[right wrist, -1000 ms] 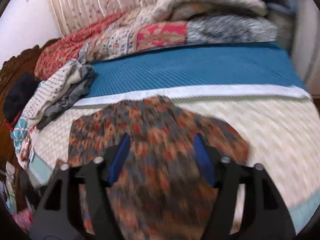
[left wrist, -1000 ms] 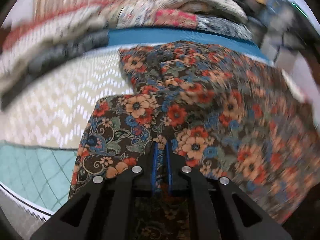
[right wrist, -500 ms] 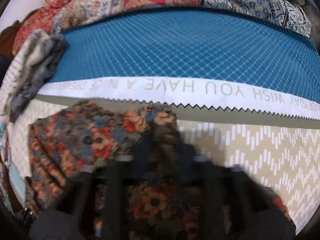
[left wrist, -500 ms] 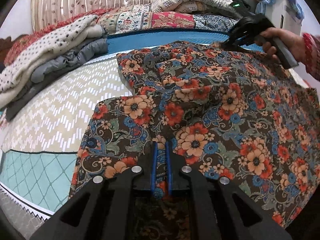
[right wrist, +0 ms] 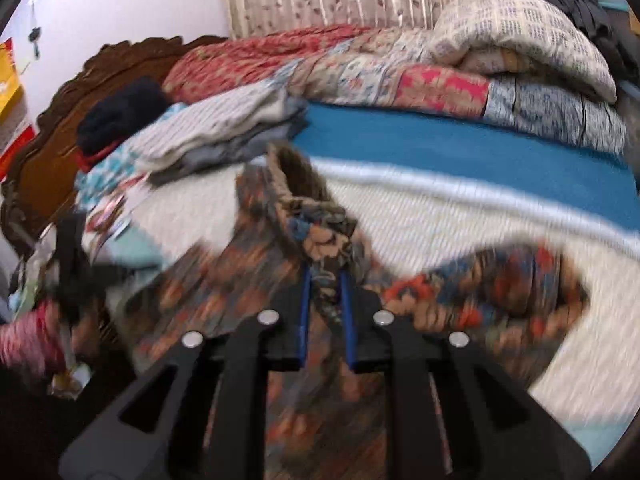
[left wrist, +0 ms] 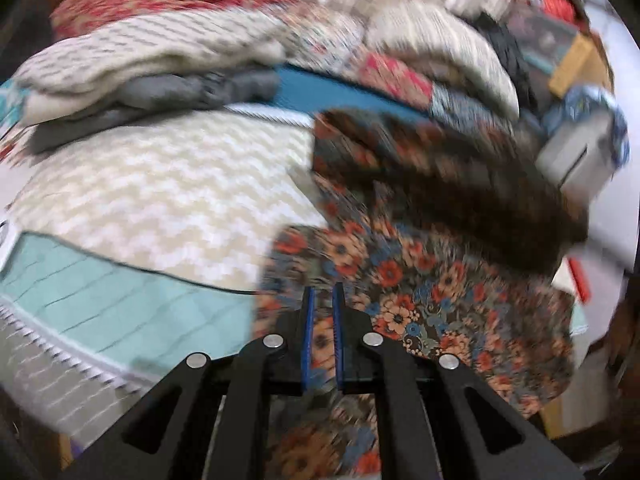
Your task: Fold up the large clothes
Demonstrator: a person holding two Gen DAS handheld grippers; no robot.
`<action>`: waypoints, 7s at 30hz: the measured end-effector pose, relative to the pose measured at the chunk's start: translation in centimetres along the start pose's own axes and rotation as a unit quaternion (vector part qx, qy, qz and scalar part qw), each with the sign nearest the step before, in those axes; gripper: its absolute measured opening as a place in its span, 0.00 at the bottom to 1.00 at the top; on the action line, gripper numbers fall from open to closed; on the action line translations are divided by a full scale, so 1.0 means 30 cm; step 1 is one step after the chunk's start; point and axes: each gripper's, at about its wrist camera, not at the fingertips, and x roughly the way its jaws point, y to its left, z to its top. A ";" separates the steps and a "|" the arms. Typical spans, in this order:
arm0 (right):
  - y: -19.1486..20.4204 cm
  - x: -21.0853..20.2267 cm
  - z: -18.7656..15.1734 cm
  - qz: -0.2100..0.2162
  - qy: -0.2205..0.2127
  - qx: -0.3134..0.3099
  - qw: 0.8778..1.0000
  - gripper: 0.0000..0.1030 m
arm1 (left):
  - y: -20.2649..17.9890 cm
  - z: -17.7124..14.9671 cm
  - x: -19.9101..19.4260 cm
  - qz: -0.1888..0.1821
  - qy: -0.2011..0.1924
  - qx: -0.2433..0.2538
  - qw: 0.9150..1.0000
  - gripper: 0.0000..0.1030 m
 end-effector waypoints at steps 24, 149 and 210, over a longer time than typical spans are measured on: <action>0.007 -0.407 -0.429 -0.039 -0.040 0.119 0.991 0.43 | -0.348 -0.011 0.032 -0.093 0.022 0.133 0.986 0.50; -0.331 -0.130 -0.568 -0.057 -0.013 0.337 0.940 0.92 | -0.166 -0.141 0.264 -0.001 0.173 0.142 0.975 0.00; -0.189 -0.061 -0.581 -0.176 -0.015 0.220 0.960 0.95 | -0.114 -0.288 0.210 0.031 0.127 0.139 0.982 0.00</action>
